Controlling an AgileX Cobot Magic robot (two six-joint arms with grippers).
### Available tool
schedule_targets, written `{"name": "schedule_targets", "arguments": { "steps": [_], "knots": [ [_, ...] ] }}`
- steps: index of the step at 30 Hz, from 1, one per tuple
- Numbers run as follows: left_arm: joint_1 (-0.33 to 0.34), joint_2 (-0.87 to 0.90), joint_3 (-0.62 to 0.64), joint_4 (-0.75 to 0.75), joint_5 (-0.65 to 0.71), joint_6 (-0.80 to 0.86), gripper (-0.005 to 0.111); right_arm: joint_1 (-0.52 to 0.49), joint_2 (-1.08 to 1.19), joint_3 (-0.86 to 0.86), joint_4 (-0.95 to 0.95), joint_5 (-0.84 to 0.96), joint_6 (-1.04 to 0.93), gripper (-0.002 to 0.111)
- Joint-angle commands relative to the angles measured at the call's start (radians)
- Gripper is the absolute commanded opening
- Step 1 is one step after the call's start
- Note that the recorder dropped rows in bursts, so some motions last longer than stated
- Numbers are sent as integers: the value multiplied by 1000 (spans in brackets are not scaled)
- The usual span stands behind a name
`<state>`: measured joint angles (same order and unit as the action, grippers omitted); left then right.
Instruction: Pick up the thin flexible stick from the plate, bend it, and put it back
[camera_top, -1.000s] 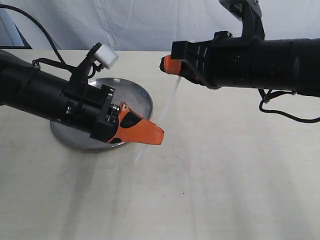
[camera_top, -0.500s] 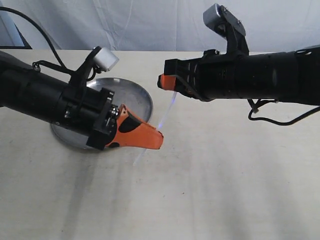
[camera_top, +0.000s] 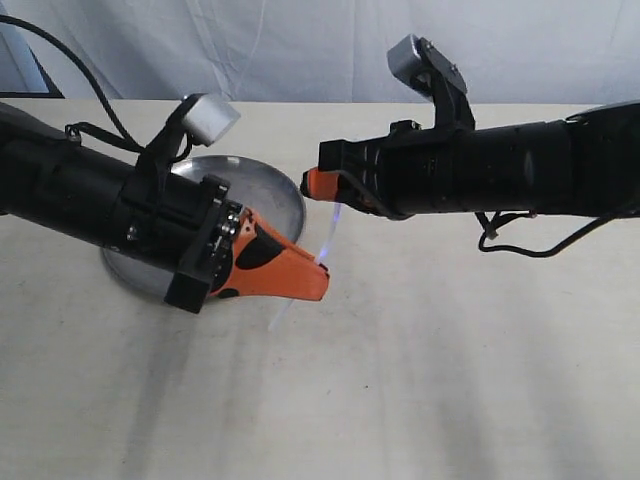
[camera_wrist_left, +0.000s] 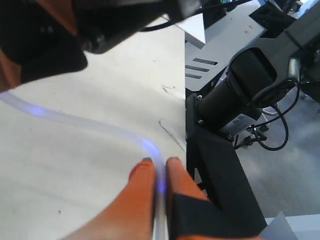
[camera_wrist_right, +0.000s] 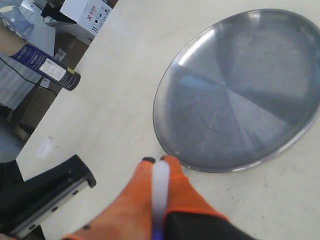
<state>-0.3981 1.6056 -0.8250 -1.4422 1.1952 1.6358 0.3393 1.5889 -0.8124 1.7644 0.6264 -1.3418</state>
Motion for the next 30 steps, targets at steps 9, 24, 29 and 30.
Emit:
{"name": "schedule_targets", "arguments": {
  "steps": [9,24,29,30],
  "knots": [
    [-3,-8,-5,-139,26,93,0,0,44,3,-33,93,-38,-1],
    [-1,-8,-5,-165,-55,102,0,0,44,3,-44,131,-35,-1],
    [-1,-8,-5,-184,-81,102,0,0,44,3,-68,131,-25,-1],
    [-1,-8,-5,-188,-88,102,0,0,44,3,-71,131,-23,-1]
  ]
}}
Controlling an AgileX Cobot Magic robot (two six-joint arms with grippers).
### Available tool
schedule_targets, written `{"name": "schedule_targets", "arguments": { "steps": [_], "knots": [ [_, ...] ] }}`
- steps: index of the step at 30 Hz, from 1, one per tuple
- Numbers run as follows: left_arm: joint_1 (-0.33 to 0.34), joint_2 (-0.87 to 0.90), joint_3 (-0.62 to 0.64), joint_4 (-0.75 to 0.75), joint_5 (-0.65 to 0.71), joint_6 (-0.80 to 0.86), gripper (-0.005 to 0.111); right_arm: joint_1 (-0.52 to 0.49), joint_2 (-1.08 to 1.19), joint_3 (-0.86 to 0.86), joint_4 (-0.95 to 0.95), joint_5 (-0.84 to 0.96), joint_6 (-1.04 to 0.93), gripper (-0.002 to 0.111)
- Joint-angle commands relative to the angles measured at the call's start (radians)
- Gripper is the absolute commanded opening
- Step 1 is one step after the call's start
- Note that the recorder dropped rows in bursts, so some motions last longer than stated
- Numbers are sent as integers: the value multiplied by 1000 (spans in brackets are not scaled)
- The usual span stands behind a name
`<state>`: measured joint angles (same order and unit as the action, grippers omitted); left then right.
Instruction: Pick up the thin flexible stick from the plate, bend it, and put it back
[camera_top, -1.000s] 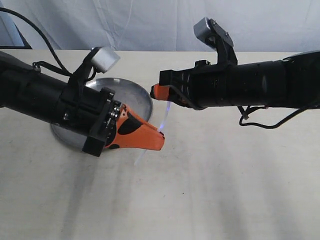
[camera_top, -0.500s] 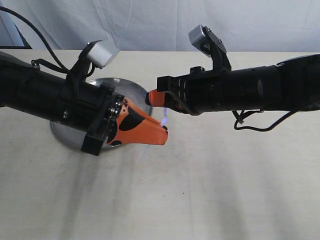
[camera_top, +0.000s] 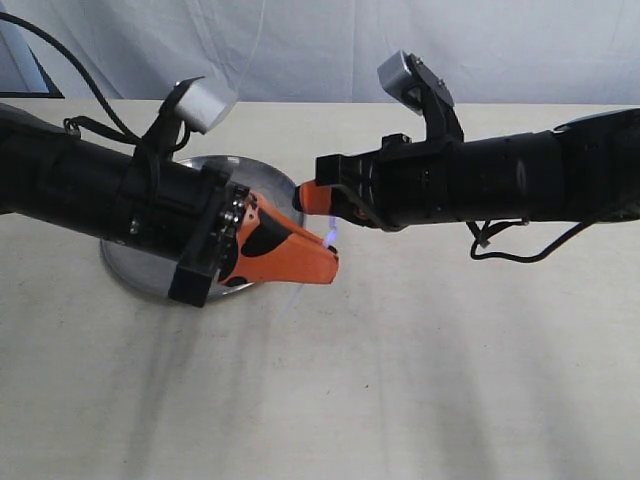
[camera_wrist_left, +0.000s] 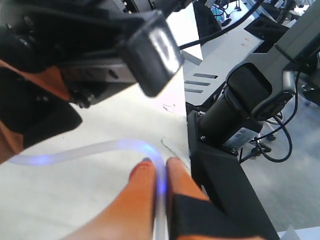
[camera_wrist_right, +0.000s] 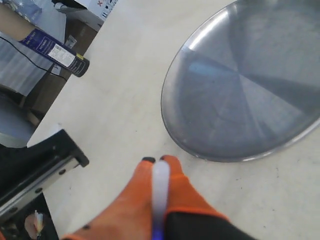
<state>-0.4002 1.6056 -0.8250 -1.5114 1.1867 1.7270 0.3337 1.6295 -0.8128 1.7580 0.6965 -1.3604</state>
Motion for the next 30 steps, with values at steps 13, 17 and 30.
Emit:
{"name": "schedule_targets", "arguments": {
  "steps": [13,17,30],
  "knots": [
    [1,-8,-5,-143,-266,1,0,6,4,3,-72,113,15,-1],
    [36,-8,-5,-153,-275,-15,0,6,4,3,-77,119,23,-1],
    [119,-8,-5,-155,-318,-71,0,6,4,3,-79,193,27,-1]
  ]
}}
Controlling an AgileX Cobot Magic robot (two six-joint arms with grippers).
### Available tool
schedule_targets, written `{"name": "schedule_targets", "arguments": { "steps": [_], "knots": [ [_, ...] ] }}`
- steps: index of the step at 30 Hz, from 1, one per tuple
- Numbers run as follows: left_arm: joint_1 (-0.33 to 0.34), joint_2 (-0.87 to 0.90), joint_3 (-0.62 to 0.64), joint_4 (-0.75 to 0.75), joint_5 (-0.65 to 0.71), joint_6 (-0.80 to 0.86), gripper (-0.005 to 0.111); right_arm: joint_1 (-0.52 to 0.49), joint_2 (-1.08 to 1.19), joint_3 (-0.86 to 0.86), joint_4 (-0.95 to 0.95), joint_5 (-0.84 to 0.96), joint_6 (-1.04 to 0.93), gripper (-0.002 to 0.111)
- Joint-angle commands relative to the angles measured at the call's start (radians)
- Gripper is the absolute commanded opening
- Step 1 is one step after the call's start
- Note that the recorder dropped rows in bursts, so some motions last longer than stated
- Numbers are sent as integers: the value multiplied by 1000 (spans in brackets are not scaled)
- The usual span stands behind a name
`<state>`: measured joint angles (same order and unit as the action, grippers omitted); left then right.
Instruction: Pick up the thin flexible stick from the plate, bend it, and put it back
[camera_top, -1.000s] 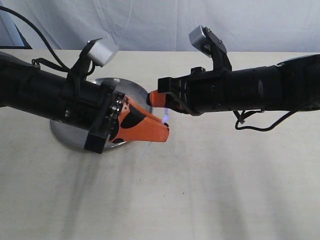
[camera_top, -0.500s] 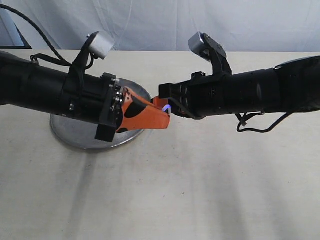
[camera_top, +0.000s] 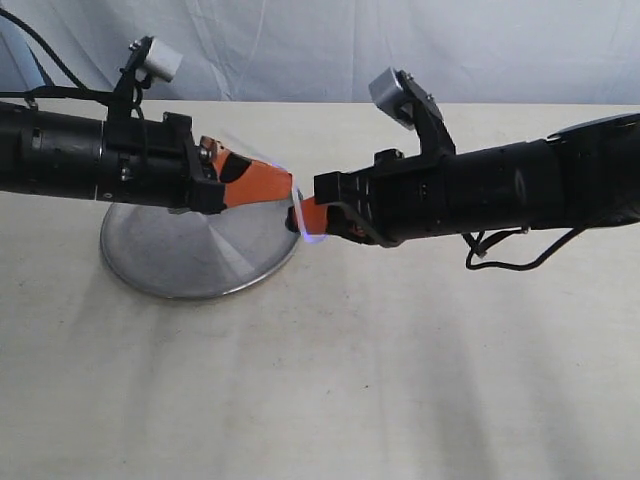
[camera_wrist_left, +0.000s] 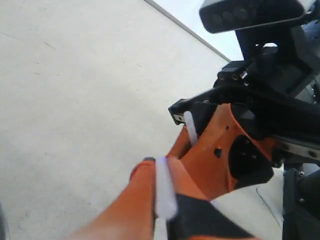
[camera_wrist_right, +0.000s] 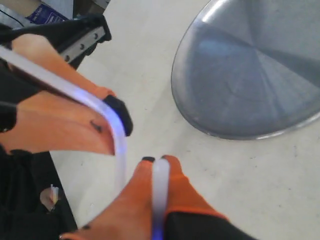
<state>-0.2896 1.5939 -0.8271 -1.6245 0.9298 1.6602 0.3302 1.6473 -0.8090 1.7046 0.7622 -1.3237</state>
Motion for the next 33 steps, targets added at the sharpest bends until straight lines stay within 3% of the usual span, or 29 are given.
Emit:
{"name": "schedule_targets", "arguments": {
  "steps": [1,18,28,33],
  "knots": [
    [8,4,-2,-42,-61,-4,0,9,-14,-1,-25,141,-10,-1],
    [8,6,-2,-19,-48,-4,0,9,-14,-1,-83,176,-10,-1],
    [96,6,-2,76,-75,-142,0,9,-16,-1,-55,-258,102,-1],
    [99,6,-2,77,-71,-173,0,9,-16,-1,-24,-357,102,-1]
  ]
}}
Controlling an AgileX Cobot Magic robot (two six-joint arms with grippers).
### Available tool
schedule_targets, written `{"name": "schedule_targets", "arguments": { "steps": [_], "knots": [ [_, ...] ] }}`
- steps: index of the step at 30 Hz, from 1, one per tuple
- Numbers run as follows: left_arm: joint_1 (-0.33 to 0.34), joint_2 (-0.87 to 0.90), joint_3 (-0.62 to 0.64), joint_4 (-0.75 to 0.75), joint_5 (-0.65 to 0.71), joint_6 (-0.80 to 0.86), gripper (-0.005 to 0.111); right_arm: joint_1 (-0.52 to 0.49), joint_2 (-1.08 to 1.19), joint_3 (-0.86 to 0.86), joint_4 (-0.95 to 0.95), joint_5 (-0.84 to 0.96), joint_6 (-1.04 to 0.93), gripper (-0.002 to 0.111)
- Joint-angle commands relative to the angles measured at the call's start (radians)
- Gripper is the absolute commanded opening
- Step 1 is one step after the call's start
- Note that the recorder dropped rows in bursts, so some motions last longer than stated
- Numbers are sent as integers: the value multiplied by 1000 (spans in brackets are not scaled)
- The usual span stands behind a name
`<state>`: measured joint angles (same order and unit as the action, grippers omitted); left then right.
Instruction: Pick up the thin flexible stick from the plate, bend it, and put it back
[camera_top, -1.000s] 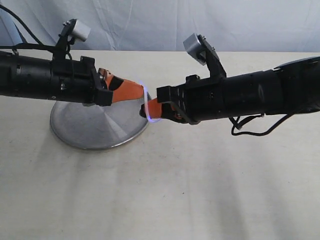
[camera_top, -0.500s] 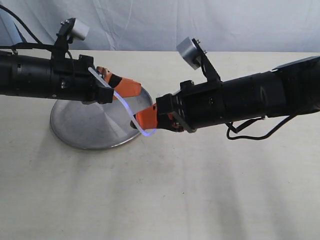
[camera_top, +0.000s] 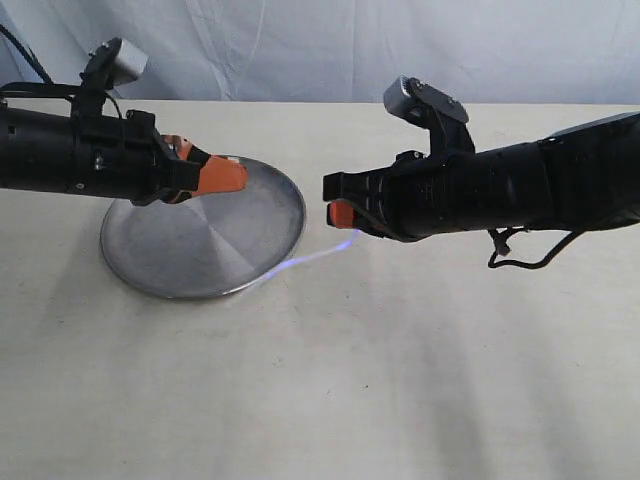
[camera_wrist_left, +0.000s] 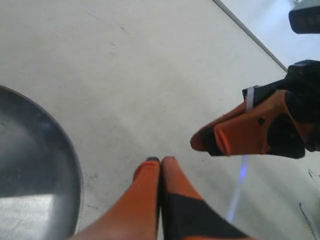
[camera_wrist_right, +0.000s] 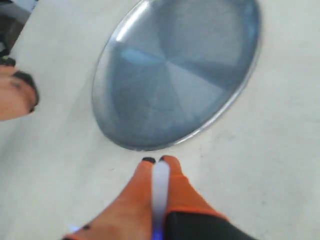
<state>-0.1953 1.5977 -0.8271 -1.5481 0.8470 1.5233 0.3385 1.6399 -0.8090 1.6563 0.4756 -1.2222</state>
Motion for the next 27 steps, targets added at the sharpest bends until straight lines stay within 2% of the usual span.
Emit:
{"name": "schedule_targets", "arguments": {
  "steps": [1,5,7,10,14,16,20,27],
  "knots": [
    [4,2,-2,1,12,-46,0,1,-8,-1,30,-70,0,-1],
    [4,2,-2,32,17,-138,1,1,-8,-5,30,-70,-3,-1],
    [4,2,-5,82,37,-166,6,1,-8,-5,30,-66,-3,-1],
    [4,2,-22,184,96,-214,23,1,-8,-5,36,-38,-3,-1],
    [4,2,-27,210,153,-226,52,1,-8,-5,37,-8,-7,-1],
    [4,2,-27,267,170,-257,59,1,-8,-5,37,-6,-7,-1],
    [-17,4,-27,325,143,-308,60,1,-8,-7,58,23,-9,-1],
    [-107,78,-27,357,134,-313,60,1,-8,-49,79,89,-20,-1]
  ]
}}
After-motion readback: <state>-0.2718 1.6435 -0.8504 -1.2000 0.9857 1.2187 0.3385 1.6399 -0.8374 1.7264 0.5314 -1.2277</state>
